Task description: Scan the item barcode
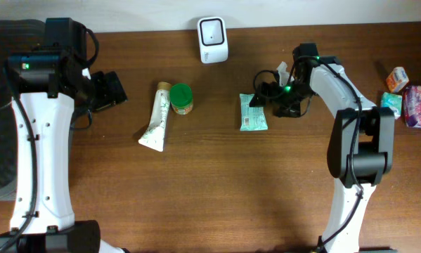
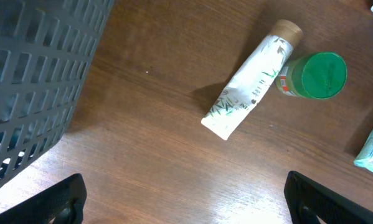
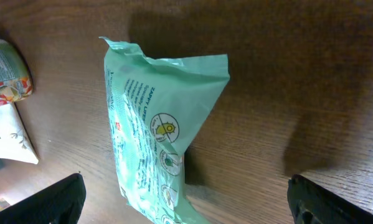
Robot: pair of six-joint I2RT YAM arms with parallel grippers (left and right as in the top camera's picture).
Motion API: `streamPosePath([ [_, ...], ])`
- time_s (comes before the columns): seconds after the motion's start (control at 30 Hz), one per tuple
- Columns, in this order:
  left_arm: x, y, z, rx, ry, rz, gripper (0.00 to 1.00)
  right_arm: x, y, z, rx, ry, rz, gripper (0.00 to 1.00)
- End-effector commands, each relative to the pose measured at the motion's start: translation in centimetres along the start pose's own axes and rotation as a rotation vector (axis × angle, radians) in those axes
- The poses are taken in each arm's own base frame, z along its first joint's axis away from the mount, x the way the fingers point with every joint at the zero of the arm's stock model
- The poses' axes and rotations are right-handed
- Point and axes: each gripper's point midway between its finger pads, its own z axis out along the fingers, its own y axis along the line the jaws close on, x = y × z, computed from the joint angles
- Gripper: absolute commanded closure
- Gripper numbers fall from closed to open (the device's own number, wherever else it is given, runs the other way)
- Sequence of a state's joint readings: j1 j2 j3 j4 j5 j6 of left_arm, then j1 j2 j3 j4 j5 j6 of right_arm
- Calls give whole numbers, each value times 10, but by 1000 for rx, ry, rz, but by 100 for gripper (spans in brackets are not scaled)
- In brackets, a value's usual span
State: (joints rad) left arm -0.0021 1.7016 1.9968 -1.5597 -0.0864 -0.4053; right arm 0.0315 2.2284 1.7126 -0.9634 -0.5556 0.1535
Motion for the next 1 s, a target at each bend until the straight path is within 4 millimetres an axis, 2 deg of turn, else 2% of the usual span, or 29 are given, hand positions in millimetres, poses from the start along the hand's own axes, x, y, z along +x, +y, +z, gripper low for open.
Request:
streamPosePath([
  [0.0, -1, 5, -6, -3, -19, -14, 1, 1, -1, 16, -25, 22, 52, 5],
  [0.07, -1, 5, -6, -3, -20, -14, 1, 3, 1, 27, -33, 39, 45, 8],
  [0.1, -1, 5, -6, -3, -20, -14, 1, 6, 3, 34, -30, 54, 38, 14],
  [0.13, -1, 5, -6, -3, -19, -14, 1, 9, 5, 41, -28, 66, 30, 24],
  [0.2, -1, 5, -6, -3, -19, -14, 1, 11, 12, 52, -28, 75, 6, 31],
  [0.23, -1, 5, -6, -3, -19, -14, 1, 10, 14, 58, -27, 73, 6, 42],
  [0.37, -1, 5, -6, -3, -19, -14, 1, 4, 16, 59, -34, 52, 15, 70],
  [0.4, -1, 5, -6, -3, -19, -14, 1, 3, 16, 59, -36, 47, 12, 86],
  [0.43, -1, 5, -6, -3, -19, -14, 1, 3, 16, 59, -35, 47, 12, 96],
  [0.53, -1, 5, -6, -3, -19, -14, 1, 3, 24, 58, -77, 50, 9, 96],
  [0.63, -1, 5, -6, -3, -19, -14, 1, -5, 51, 38, -201, 24, -20, 96],
  [0.7, -1, 5, -6, -3, -20, -14, 1, -16, 75, 14, -253, -26, -73, 96],
  [0.77, -1, 5, -6, -3, -19, -14, 1, -25, 102, -16, -308, -98, -183, 96],
  [0.83, -1, 5, -6, -3, -19, -14, 1, -25, 130, -44, -388, -152, -298, 96],
  [0.97, -1, 5, -6, -3, -19, -14, 1, -20, 174, -100, -484, -264, -457, 96],
])
